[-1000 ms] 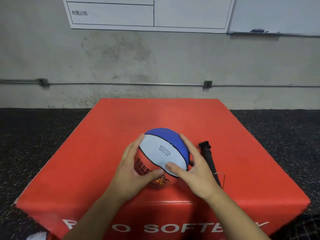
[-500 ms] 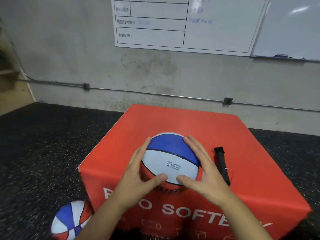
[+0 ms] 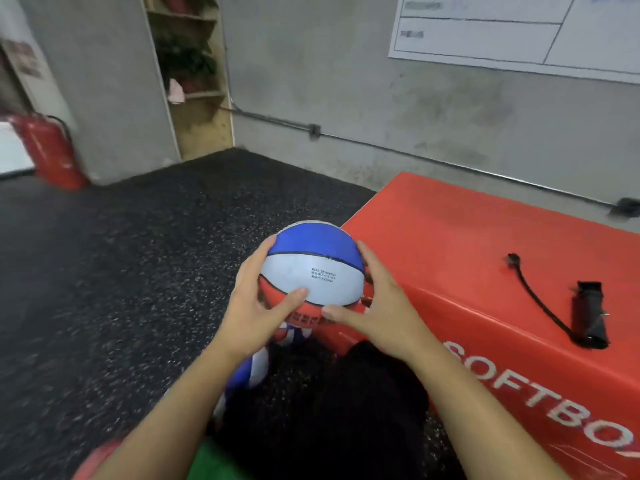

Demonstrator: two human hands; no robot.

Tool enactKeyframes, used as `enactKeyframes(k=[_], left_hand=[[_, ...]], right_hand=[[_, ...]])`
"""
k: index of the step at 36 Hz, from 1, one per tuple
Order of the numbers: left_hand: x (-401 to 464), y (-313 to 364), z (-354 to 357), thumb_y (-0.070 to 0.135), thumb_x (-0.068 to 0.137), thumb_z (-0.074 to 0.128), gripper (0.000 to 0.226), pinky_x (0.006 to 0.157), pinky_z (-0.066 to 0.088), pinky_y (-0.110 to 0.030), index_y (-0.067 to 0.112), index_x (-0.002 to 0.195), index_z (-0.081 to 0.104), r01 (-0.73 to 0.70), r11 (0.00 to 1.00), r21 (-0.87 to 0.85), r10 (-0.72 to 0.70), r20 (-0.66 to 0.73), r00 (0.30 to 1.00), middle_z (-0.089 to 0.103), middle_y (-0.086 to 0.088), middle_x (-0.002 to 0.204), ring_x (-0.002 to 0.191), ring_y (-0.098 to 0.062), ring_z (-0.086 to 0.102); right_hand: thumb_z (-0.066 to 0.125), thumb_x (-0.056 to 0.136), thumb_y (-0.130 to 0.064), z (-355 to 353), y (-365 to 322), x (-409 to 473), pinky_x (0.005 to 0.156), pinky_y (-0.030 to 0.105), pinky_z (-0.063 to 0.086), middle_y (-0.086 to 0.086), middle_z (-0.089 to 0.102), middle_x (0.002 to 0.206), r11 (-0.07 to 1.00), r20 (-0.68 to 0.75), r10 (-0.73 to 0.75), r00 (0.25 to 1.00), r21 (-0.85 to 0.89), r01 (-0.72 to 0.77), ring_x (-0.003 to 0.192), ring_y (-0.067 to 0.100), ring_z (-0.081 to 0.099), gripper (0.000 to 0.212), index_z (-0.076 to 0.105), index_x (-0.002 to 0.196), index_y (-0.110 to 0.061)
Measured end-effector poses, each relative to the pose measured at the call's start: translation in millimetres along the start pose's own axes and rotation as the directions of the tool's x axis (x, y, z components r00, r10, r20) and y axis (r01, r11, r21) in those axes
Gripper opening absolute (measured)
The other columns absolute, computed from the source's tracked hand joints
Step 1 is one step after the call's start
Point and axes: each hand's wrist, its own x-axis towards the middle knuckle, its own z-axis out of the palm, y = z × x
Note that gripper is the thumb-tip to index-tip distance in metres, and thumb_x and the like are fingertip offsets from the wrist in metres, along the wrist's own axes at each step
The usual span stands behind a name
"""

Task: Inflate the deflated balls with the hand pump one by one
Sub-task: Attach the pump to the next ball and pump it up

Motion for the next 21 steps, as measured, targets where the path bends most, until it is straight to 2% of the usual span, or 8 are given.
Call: enactKeyframes(k=[4, 6, 9, 11, 15, 19, 21], left_hand=[[-31.1, -11.3, -58.0, 0.060, 0.078, 0.079, 0.095, 0.120, 0.034, -0.029, 0.042, 0.159, 0.032, 0.026, 0.995, 0.093, -0.023, -0.036, 0.999, 0.035, 0.025, 0.156, 0.149, -0.003, 0.034], [-45.0, -20.7, -86.5, 0.061, 0.075, 0.081, 0.097, 0.121, 0.035, -0.033, 0.041, 0.157, 0.034, 0.046, 0.989, 0.139, -0.040, -0.049, 0.998, 0.037, 0.021, 0.157, 0.148, -0.005, 0.036], [-67.0, -40.9, -127.2, 0.062, 0.069, 0.089, 0.102, 0.116, 0.044, -0.048, 0.041, 0.154, 0.038, 0.113, 0.982, 0.154, -0.104, -0.064, 0.992, 0.043, 0.016, 0.154, 0.144, -0.014, 0.045], [-82.7, -52.4, -150.7, 0.064, 0.065, 0.091, 0.105, 0.114, 0.046, -0.050, 0.042, 0.153, 0.039, 0.142, 0.973, 0.184, -0.129, -0.082, 0.988, 0.044, 0.014, 0.152, 0.142, -0.015, 0.047], [-112.2, -69.7, -187.7, 0.075, 0.063, 0.084, 0.118, 0.124, 0.032, -0.040, 0.044, 0.160, 0.024, 0.121, 0.948, 0.293, -0.108, -0.061, 0.992, 0.033, 0.015, 0.160, 0.150, -0.007, 0.032], [-140.4, -94.2, -217.9, 0.078, 0.060, 0.086, 0.130, 0.127, 0.026, -0.053, 0.049, 0.163, 0.012, 0.192, 0.926, 0.325, -0.179, -0.069, 0.981, 0.017, 0.010, 0.171, 0.159, -0.011, 0.015], [-151.4, -104.3, -227.8, 0.073, 0.060, 0.089, 0.131, 0.127, 0.027, -0.048, 0.048, 0.163, 0.013, 0.200, 0.927, 0.319, -0.183, -0.081, 0.980, 0.019, 0.010, 0.169, 0.158, -0.011, 0.019]], right_hand=[[0.092, 0.067, -0.058, 58.4, -21.9, 2.8, 0.117, 0.045, 0.044, -0.024, 0.036, 0.161, 0.996, 0.070, -0.028, 0.997, 0.083, 0.023, 0.147, 0.004, 0.041, 0.115, 0.024, 0.160, -0.048], [0.094, 0.066, -0.054, 87.2, -28.1, 1.1, 0.115, 0.046, 0.047, -0.023, 0.039, 0.159, 0.989, 0.118, -0.024, 0.993, 0.146, 0.006, 0.145, 0.005, 0.045, 0.116, 0.026, 0.159, -0.047], [0.093, 0.065, -0.054, 128.3, -35.1, -2.9, 0.115, 0.046, 0.046, -0.021, 0.039, 0.160, 0.986, 0.185, -0.029, 0.982, 0.167, -0.002, 0.146, 0.006, 0.043, 0.116, 0.025, 0.158, -0.050], [0.093, 0.065, -0.052, 153.2, -41.0, -6.6, 0.115, 0.045, 0.047, -0.020, 0.040, 0.158, 0.978, 0.246, -0.017, 0.969, 0.206, -0.035, 0.145, 0.005, 0.044, 0.115, 0.025, 0.158, -0.050], [0.089, 0.070, -0.054, 200.7, -52.3, -8.8, 0.119, 0.046, 0.042, -0.020, 0.035, 0.161, 0.987, 0.355, -0.068, 0.933, 0.163, 0.010, 0.148, 0.007, 0.041, 0.112, 0.021, 0.159, -0.051], [0.090, 0.080, -0.039, 239.9, -61.8, -5.8, 0.123, 0.043, 0.036, -0.019, 0.024, 0.167, 0.989, 0.443, -0.142, 0.885, 0.091, 0.113, 0.152, 0.004, 0.030, 0.110, 0.017, 0.162, -0.047], [0.089, 0.082, -0.037, 256.6, -64.2, -5.3, 0.125, 0.041, 0.033, -0.020, 0.018, 0.169, 0.988, 0.488, -0.154, 0.859, 0.081, 0.132, 0.154, 0.001, 0.023, 0.109, 0.016, 0.163, -0.047]])
